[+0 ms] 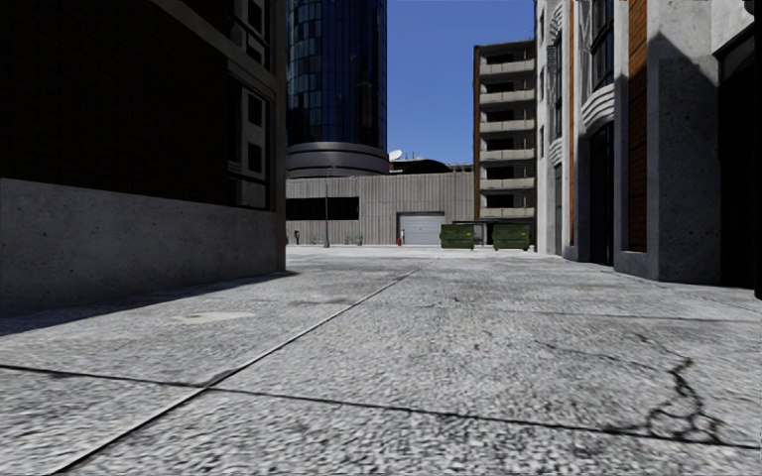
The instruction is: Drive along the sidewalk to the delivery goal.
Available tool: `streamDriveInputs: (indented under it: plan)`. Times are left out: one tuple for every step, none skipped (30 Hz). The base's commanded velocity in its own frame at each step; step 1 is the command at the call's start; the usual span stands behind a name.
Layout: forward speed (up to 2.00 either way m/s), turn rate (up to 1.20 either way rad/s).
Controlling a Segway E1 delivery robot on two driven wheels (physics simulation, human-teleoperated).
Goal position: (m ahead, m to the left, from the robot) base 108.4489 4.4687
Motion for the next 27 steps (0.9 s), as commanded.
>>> streamDriveInputs:
  plan:
    - [2.00,0.00]
    - [2.00,0.00]
    - [2.00,0.00]
    - [2.00,0.00]
    - [2.00,0.00]
    - [2.00,0.00]
    - [2.00,0.00]
    - [2.00,0.00]
    - [2.00,0.00]
    - [2.00,0.00]
    - [2.00,0.00]
    - [2.00,0.00]
    - [2.00,0.00]
    - [2.00,0.00]
    - [2.00,0.00]
    - [2.00,0.00]
    - [2.00,0.00]
    - [2.00,0.00]
    - [2.00,0.00]
    - [2.00,0.00]
    - [2.00,0.00]
    - [2.00,0.00]
    - [2.00,0.00]
    - [2.00,0.00]
    - [2.00,0.00]
    - [2.00,0.00]
    - [2.00,0.00]
